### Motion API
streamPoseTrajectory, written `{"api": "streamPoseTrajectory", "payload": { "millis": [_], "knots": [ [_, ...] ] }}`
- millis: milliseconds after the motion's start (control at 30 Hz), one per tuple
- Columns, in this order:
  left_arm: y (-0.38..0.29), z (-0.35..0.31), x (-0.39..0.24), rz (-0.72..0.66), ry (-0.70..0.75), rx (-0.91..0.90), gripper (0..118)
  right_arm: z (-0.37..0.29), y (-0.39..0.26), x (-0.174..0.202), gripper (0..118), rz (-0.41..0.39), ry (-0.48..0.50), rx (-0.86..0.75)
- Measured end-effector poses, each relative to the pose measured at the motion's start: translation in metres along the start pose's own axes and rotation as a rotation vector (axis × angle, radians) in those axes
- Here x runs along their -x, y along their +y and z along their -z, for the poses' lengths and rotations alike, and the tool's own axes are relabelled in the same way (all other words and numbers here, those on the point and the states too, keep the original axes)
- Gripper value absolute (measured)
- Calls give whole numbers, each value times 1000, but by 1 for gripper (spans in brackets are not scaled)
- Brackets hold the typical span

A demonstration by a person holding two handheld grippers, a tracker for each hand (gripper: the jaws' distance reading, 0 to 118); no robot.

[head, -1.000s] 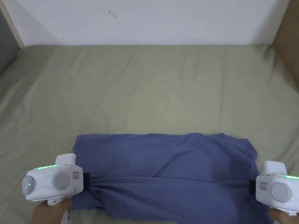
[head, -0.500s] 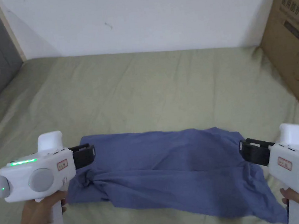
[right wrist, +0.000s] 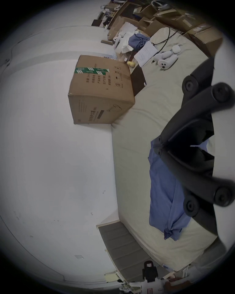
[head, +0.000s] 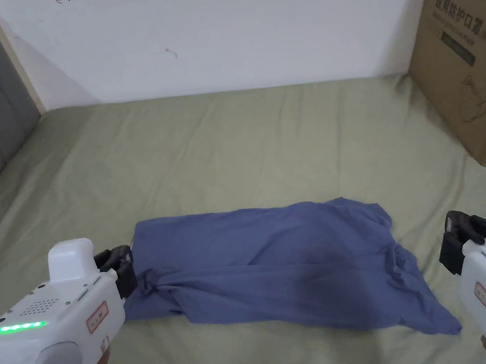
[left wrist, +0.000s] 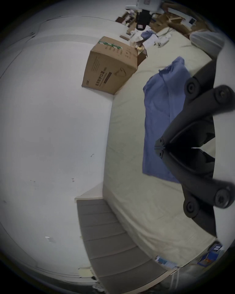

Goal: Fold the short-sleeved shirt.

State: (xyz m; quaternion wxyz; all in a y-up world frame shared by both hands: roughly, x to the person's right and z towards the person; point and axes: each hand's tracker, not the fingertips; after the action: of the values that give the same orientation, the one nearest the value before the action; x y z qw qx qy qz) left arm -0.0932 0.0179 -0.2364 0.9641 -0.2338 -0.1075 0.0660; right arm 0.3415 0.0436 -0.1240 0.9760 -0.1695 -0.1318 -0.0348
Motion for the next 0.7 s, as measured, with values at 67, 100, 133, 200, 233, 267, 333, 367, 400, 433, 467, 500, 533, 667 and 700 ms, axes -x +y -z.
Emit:
{"api": "streamPoseTrajectory", "payload": {
  "millis": [67, 100, 133, 200, 233, 267, 333, 367, 400, 433, 467, 500, 533, 667, 700],
  "knots": [
    [-4, 2, 3, 6, 20, 24, 0, 0, -3, -3, 0, 18, 5, 3],
    [-5, 4, 4, 12, 34, 46, 0, 0, -4, -3, 0, 23, 3, 4],
    [-7, 8, 6, 12, 45, 63, 0, 1, -5, -3, 0, 27, 4, 12],
    [-9, 17, 12, 18, 71, 108, 0, 7, -7, -6, 0, 31, 8, 23],
    [-9, 25, 16, 27, 96, 155, 0, 9, -8, -6, 0, 36, 9, 30],
    [-11, 32, 19, 29, 110, 182, 0, 11, -9, -7, 0, 42, 16, 40],
    [-12, 49, 30, 12, 128, 246, 0, 16, -12, -9, 0, 51, 20, 52],
    [-14, 58, 35, 5, 164, 269, 0, 19, -13, -9, 0, 51, 21, 58],
    [-15, 67, 37, -3, 185, 302, 1, 22, -14, -8, 0, 49, 21, 63],
    [-16, 78, 44, -9, 184, 348, 2, 23, -14, -7, 0, 45, 19, 69],
    [-18, 91, 51, -22, 172, 393, 7, 26, -15, -7, 0, 42, 17, 76],
    [-19, 101, 56, -40, 172, 429, 18, 30, -15, -6, 0, 40, 17, 82],
    [-23, 114, 62, -68, 178, 471, 36, 34, -16, -6, 0, 39, 17, 90],
    [-40, 154, 75, -69, 237, 603, 94, 47, -19, -4, 0, 34, 17, 120],
    [-44, 161, 77, -52, 251, 624, 94, 49, -21, -4, 0, 34, 17, 128]
  ]
}}
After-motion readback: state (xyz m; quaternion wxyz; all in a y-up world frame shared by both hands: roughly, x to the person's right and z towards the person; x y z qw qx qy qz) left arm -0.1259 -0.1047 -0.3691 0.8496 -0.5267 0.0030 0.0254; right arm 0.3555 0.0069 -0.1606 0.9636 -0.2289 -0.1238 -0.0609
